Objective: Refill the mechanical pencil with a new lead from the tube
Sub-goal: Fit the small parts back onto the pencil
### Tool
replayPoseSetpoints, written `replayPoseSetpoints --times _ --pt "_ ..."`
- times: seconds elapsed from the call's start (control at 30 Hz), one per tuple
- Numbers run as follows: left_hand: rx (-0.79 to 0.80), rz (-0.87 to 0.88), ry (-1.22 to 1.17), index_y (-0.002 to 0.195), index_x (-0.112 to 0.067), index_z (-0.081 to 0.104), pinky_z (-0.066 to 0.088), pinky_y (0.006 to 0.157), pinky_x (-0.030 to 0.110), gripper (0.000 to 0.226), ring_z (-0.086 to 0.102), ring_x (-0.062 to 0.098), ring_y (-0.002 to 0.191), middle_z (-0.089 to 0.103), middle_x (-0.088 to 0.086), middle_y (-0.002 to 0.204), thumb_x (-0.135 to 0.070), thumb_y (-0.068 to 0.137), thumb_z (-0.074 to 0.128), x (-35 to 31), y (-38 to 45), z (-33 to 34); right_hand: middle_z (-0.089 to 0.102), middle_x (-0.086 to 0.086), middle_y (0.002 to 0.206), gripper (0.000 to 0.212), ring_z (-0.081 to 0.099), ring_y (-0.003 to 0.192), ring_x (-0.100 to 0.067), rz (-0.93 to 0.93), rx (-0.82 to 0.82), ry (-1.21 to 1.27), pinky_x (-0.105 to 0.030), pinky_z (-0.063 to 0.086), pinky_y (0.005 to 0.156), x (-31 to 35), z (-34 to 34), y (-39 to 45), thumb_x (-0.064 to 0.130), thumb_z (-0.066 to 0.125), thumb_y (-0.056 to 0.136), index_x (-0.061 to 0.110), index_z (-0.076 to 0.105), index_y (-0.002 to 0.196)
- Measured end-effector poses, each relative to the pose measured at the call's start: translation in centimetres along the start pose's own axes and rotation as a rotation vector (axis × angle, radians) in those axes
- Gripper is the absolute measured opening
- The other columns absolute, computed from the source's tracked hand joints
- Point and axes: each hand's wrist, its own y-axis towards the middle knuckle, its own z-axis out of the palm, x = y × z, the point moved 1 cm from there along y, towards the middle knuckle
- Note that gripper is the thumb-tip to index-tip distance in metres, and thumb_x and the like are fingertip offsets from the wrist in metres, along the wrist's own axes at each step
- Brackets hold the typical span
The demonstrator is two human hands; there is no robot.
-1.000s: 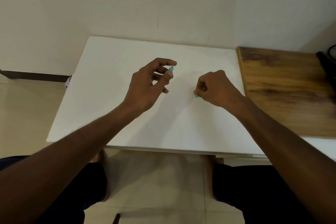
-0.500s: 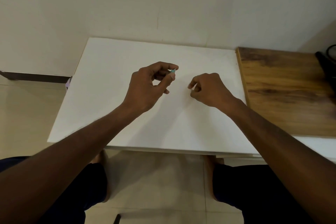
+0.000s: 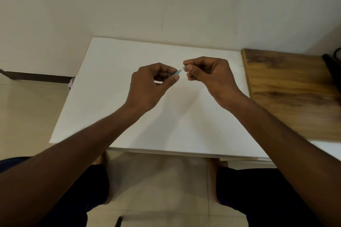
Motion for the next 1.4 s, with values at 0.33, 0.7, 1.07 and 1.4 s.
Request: replayPoseSetpoints --times 0.33,0.7,1.07,1.4 --pt "0.027 0.028 0.023 0.105 -0.026 0.083 0.057 0.072 0.011 0.015 0.076 0.0 0.084 0.081 -0.014 0.089 -0.035 0.093 0.084 0.0 -0.2 0.1 0.083 -0.009 0.096 0.013 0.078 0.083 -0.022 0.013 0.065 -0.051 -0.031 0.064 0.084 -0.3 0.3 -0.1 0.011 0.079 0.097 0.013 0.085 0.109" --pt "0.034 0.011 0.012 0.103 -0.026 0.085 0.058 0.071 0.014 0.014 0.077 -0.002 0.08 0.082 -0.019 0.084 -0.034 0.092 0.086 0.2 -0.3 0.3 0.083 -0.015 0.099 0.008 0.076 0.081 -0.021 0.034 0.121 -0.018 -0.033 0.064 0.085 -0.7 0.7 -0.3 0.009 0.078 0.098 0.01 0.084 0.103" --pt "-0.039 -0.062 -0.093 0.104 -0.034 0.083 0.053 0.082 0.009 0.017 0.077 -0.006 0.094 0.082 -0.024 0.095 -0.046 0.092 0.083 -0.4 -0.1 0.8 0.081 -0.006 0.098 0.024 0.072 0.084 -0.017 0.161 0.058 0.203 -0.036 0.063 0.088 -0.6 1.6 0.1 0.025 0.073 0.103 0.011 0.081 0.119" --pt "0.016 -0.039 -0.176 0.108 -0.036 0.078 0.051 0.089 0.027 0.021 0.075 0.0 0.1 0.083 -0.018 0.094 -0.052 0.096 0.075 -1.9 0.4 1.3 0.066 -0.017 0.093 0.063 0.063 0.079 -0.025 0.279 0.229 0.364 -0.045 0.059 0.086 -0.7 5.0 -0.7 0.064 0.035 0.11 0.019 0.075 0.13"
